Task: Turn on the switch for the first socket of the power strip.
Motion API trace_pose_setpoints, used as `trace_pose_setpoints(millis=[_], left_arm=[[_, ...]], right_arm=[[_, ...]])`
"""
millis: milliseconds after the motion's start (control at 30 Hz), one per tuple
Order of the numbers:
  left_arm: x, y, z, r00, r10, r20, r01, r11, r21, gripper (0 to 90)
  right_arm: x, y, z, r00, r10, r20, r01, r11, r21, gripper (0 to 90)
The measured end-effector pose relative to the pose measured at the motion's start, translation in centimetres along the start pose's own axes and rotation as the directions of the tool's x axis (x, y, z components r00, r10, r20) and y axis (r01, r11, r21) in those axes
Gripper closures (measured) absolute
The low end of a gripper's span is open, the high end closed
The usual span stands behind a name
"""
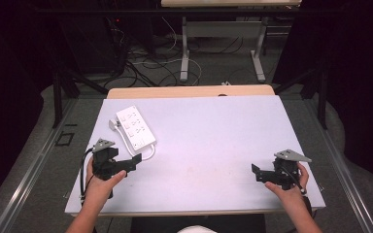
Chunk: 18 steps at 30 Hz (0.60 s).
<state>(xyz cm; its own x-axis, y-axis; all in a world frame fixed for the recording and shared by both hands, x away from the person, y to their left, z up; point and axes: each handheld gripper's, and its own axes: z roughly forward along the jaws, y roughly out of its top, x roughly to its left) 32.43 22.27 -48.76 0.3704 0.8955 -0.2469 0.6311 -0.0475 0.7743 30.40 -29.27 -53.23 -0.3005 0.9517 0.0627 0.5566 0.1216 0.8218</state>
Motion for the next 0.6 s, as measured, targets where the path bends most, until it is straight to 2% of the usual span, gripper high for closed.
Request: trace_pose_setpoints(millis=[200, 333, 367, 567, 600], left_arm=[[0.3, 1.1, 0.0, 0.9997, -0.018, -0.017, 0.017, 0.9997, -0.015, 8.8], [0.6, 1.8, 0.0, 0.9994, -0.02, -0.027, 0.02, 0.9998, 0.002, 10.1], [0.6, 1.9, 0.1, 0.9993, -0.021, -0.03, 0.021, 0.9997, -0.009, 10.3], [0.9, 3.1, -0.1, 0.9981, -0.023, -0.057, 0.023, 0.9997, 0.0, 14.0], [0.9, 3.3, -0.1, 0.9977, -0.034, -0.059, 0.034, 0.9994, -0.005, 14.0]], right_arm=[[0.1, 0.0, 0.1, 1.0, 0.0, -0.005, 0.0, 1.0, -0.002, 0.0], [0.1, 0.0, 0.1, 1.0, -0.003, -0.006, 0.003, 1.0, 0.001, 0.0], [0.1, 0.0, 0.1, 1.0, -0.007, -0.005, 0.007, 1.0, 0.002, 0.0], [0.2, 0.0, 0.2, 0.9999, -0.006, -0.009, 0.006, 1.0, 0.003, 0.0], [0.2, 0.0, 0.2, 0.9999, -0.006, -0.009, 0.006, 1.0, 0.003, 0.0]])
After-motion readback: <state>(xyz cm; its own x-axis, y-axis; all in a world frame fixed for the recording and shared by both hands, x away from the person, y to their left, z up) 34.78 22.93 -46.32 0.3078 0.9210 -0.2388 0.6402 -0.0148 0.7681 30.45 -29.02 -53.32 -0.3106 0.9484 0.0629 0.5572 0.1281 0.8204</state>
